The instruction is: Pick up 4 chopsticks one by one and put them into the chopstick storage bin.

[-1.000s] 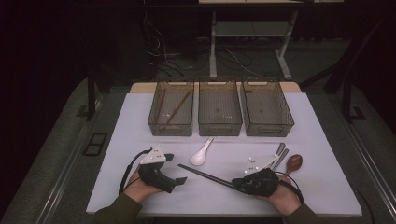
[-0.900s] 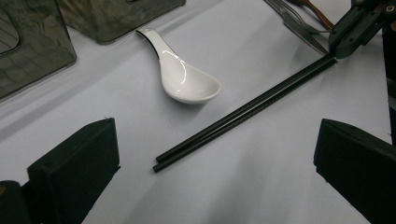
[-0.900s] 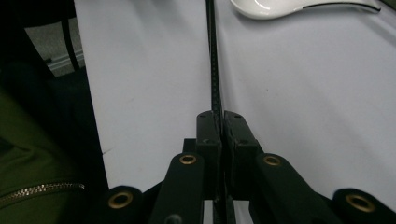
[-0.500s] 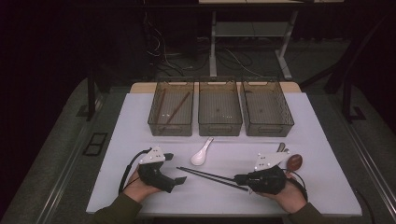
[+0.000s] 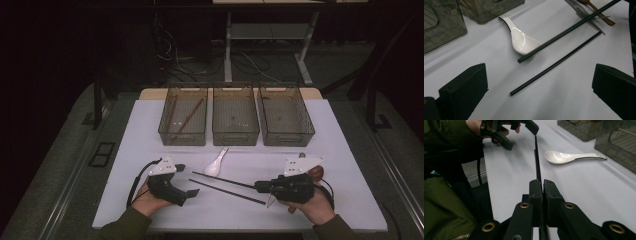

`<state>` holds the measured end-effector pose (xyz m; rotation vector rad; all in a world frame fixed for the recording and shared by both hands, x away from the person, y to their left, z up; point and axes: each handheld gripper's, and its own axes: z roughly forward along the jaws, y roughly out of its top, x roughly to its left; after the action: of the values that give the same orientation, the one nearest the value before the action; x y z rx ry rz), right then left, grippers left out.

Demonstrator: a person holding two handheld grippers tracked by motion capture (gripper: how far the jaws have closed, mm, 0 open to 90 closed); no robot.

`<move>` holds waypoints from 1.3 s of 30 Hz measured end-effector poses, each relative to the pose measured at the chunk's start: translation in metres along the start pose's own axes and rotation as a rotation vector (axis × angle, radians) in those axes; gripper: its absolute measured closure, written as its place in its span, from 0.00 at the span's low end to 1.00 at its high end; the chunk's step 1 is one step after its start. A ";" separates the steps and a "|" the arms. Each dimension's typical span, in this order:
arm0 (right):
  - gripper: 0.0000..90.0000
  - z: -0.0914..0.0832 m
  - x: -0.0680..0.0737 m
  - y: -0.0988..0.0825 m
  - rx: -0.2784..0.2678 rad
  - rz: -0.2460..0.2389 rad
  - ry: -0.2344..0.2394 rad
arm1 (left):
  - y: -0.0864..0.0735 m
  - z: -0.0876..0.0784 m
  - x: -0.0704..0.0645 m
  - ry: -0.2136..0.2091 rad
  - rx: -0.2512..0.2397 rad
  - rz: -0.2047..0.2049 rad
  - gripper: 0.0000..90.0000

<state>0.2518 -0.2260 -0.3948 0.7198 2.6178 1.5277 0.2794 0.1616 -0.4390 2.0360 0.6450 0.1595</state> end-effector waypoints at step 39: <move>0.95 -0.008 -0.061 0.053 -0.104 0.038 -0.171 | -0.001 0.001 0.000 -0.012 -0.002 -0.003 0.00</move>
<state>0.3239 -0.2350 -0.3594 0.8538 2.3971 1.5245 0.2794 0.1607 -0.4405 2.0323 0.6402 0.1456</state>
